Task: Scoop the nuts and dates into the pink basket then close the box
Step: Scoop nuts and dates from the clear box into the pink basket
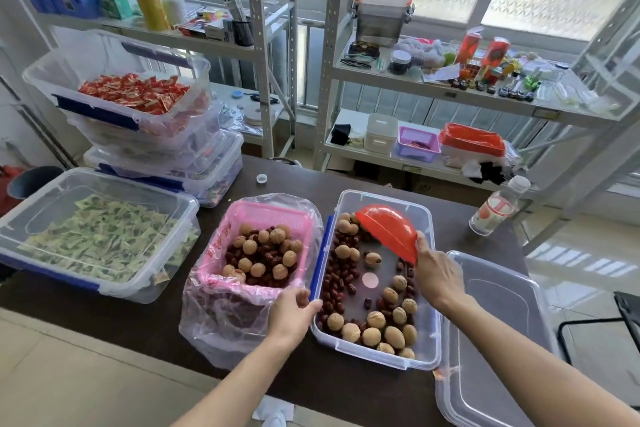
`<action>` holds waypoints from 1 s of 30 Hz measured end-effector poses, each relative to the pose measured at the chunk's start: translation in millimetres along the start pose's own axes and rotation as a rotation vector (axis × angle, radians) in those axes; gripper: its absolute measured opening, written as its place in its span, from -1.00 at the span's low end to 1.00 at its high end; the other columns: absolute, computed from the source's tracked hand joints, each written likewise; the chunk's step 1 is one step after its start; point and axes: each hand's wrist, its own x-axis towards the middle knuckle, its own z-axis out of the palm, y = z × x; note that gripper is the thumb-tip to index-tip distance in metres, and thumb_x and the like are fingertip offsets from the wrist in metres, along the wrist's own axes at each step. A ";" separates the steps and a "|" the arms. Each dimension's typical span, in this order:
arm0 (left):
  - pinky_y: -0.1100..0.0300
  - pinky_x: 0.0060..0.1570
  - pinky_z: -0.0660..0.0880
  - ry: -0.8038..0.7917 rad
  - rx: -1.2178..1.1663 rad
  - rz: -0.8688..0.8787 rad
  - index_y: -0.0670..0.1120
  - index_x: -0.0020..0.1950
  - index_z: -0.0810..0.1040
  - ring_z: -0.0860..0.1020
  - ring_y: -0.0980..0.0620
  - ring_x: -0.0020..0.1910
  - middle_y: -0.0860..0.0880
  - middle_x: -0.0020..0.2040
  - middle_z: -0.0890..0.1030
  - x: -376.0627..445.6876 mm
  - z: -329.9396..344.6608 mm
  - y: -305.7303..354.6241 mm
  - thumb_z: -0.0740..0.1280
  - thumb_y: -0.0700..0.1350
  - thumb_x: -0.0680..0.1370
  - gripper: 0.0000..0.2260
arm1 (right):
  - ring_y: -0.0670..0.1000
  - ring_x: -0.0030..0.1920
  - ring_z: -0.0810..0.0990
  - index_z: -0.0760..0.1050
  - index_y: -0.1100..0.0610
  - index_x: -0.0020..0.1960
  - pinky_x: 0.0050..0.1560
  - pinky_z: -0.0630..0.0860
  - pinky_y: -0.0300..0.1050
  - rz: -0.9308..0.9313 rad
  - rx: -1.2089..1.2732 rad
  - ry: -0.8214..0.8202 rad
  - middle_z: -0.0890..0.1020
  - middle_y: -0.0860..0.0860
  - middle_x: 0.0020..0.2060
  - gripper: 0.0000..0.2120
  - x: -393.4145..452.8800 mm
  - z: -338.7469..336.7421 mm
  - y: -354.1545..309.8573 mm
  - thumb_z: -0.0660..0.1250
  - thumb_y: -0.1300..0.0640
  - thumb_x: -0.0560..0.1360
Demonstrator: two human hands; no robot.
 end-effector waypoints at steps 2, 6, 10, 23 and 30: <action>0.25 0.03 0.45 -0.019 0.014 -0.001 -0.10 0.16 0.64 0.62 0.05 0.04 -0.02 0.05 0.69 -2.8 4.3 -2.0 0.47 -0.08 0.48 -0.72 | 0.21 -0.07 0.67 0.04 0.12 0.55 -0.12 0.52 0.05 -0.019 -0.117 -0.057 0.67 0.15 -0.08 -0.41 -2.4 2.5 9.6 0.05 0.31 0.54; 0.29 -0.02 0.43 -0.042 0.040 0.004 -0.11 0.27 0.59 0.60 0.07 0.00 -0.09 0.08 0.68 -8.7 7.2 -4.5 0.44 -0.13 0.49 -0.65 | 0.13 -0.02 0.67 0.00 0.17 0.57 -0.04 0.56 0.02 -0.094 -0.310 -0.123 0.67 0.08 -0.02 -0.42 -6.2 6.0 19.0 0.04 0.32 0.58; 0.10 0.02 0.58 -0.045 0.002 0.000 -0.03 0.25 0.56 0.63 -0.02 -0.03 -0.07 -0.01 0.66 -13.2 9.2 -8.0 0.44 -0.15 0.48 -0.66 | 0.12 0.00 0.68 -0.02 0.20 0.57 -0.03 0.55 0.00 -0.169 -0.387 -0.135 0.67 0.08 0.00 -0.44 -4.8 -0.1 14.7 0.04 0.31 0.60; -0.01 -0.18 0.66 -0.058 -0.172 -0.051 -0.07 0.14 0.51 0.62 -0.09 -0.33 -0.20 -0.27 0.62 -11.2 12.8 -9.4 0.36 -0.32 0.53 -0.76 | 0.13 0.20 0.60 0.52 0.17 0.26 0.06 0.53 -0.03 -0.318 -0.619 -0.385 0.61 0.08 0.20 -0.68 5.5 -36.4 -8.4 0.17 0.31 0.56; 0.03 -0.21 0.67 -0.068 -0.164 -0.077 -0.08 0.14 0.50 0.63 -0.03 -0.37 -0.15 -0.31 0.62 -10.1 12.5 -7.6 0.35 -0.31 0.53 -0.76 | 0.15 0.22 0.58 0.49 0.18 0.27 0.11 0.55 0.03 -0.357 -0.540 -0.506 0.59 0.11 0.22 -0.67 -6.9 -41.9 -14.1 0.17 0.31 0.55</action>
